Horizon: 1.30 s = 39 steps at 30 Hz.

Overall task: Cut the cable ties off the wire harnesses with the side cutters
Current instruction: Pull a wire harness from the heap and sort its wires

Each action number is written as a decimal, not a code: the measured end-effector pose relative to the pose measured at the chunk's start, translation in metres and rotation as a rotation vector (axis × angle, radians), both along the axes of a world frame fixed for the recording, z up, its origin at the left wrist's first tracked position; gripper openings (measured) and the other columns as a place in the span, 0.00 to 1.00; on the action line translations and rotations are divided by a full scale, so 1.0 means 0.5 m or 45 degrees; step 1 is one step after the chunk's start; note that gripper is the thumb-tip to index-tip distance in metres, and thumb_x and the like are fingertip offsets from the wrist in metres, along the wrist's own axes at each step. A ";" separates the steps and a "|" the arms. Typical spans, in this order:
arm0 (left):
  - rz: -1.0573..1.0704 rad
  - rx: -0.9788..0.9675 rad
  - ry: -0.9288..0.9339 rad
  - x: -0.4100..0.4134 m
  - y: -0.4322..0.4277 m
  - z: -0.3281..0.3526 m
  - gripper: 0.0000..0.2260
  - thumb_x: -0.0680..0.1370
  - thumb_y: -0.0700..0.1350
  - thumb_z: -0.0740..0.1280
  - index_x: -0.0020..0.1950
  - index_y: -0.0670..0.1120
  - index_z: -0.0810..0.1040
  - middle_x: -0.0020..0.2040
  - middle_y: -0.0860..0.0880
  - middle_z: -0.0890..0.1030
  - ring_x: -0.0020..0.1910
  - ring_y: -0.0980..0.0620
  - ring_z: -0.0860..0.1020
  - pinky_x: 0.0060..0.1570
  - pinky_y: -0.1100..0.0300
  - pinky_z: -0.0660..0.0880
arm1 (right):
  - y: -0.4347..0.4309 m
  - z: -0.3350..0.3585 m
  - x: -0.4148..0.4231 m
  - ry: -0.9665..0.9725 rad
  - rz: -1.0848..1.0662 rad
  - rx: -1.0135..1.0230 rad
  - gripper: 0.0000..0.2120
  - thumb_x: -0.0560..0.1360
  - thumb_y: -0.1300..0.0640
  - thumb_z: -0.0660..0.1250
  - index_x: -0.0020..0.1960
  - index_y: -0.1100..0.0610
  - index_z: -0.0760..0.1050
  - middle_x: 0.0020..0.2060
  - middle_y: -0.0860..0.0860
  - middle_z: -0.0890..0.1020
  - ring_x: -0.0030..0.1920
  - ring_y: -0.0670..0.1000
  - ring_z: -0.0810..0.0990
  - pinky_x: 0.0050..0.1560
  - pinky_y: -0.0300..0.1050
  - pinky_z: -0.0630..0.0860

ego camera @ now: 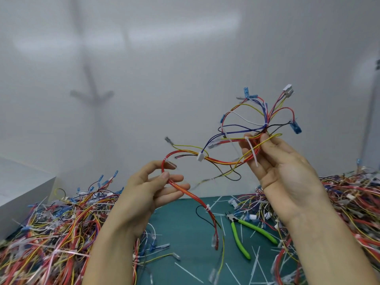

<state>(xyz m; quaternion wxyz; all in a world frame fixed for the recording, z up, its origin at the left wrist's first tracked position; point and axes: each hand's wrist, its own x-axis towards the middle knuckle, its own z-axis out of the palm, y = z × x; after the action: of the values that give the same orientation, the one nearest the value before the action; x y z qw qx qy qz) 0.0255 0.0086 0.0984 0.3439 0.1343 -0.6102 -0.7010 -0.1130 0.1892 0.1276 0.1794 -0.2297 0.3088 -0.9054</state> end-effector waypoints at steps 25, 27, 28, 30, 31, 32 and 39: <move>0.134 -0.648 -0.708 -0.053 0.003 -0.050 0.18 0.82 0.35 0.56 0.58 0.52 0.81 0.53 0.47 0.83 0.42 0.57 0.81 0.47 0.60 0.79 | -0.001 -0.004 0.005 0.178 -0.068 0.081 0.06 0.75 0.59 0.67 0.50 0.58 0.79 0.45 0.54 0.87 0.45 0.52 0.87 0.40 0.38 0.81; 0.228 -0.926 -0.763 -0.055 0.011 -0.040 0.20 0.80 0.33 0.55 0.60 0.52 0.81 0.57 0.50 0.83 0.42 0.59 0.79 0.46 0.62 0.75 | -0.004 -0.007 0.005 0.226 -0.109 0.129 0.04 0.75 0.59 0.68 0.48 0.58 0.80 0.43 0.54 0.87 0.43 0.51 0.87 0.40 0.38 0.81; 0.358 -0.999 -0.741 -0.056 0.017 -0.031 0.22 0.78 0.32 0.55 0.65 0.51 0.78 0.62 0.49 0.81 0.50 0.54 0.80 0.51 0.60 0.74 | -0.005 -0.009 0.005 0.254 -0.133 0.160 0.04 0.76 0.60 0.68 0.47 0.58 0.80 0.41 0.53 0.87 0.42 0.51 0.87 0.40 0.38 0.82; 0.691 -0.968 -0.525 -0.054 0.031 -0.010 0.26 0.75 0.29 0.56 0.69 0.46 0.73 0.67 0.47 0.76 0.63 0.48 0.75 0.63 0.57 0.69 | -0.010 -0.013 0.006 0.317 -0.177 0.236 0.04 0.76 0.60 0.68 0.46 0.58 0.81 0.39 0.54 0.87 0.41 0.51 0.87 0.40 0.38 0.82; 0.823 -0.913 -0.343 -0.049 0.040 0.003 0.26 0.74 0.28 0.56 0.68 0.46 0.72 0.65 0.47 0.77 0.65 0.49 0.74 0.64 0.58 0.68 | -0.013 -0.015 0.007 0.351 -0.195 0.278 0.04 0.76 0.61 0.68 0.46 0.59 0.81 0.39 0.54 0.87 0.40 0.51 0.87 0.39 0.39 0.82; 0.909 -0.861 -0.168 -0.042 0.049 0.016 0.25 0.73 0.28 0.56 0.66 0.47 0.72 0.62 0.48 0.78 0.63 0.51 0.75 0.63 0.60 0.68 | -0.017 -0.017 0.008 0.382 -0.205 0.316 0.04 0.77 0.62 0.68 0.47 0.60 0.81 0.38 0.54 0.87 0.38 0.51 0.87 0.39 0.40 0.83; 0.584 -0.845 0.043 -0.017 0.085 0.054 0.13 0.79 0.37 0.63 0.48 0.54 0.83 0.45 0.60 0.84 0.49 0.64 0.80 0.50 0.70 0.74 | -0.061 -0.043 0.041 0.531 -0.198 0.490 0.08 0.76 0.64 0.69 0.43 0.54 0.84 0.35 0.51 0.87 0.35 0.48 0.85 0.38 0.39 0.81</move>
<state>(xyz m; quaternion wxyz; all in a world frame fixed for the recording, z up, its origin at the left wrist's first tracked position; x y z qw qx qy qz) 0.0172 0.0512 0.1253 0.5261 0.1373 -0.7519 -0.3729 -0.0927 0.1588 0.1061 0.0824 -0.3484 0.5217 -0.7744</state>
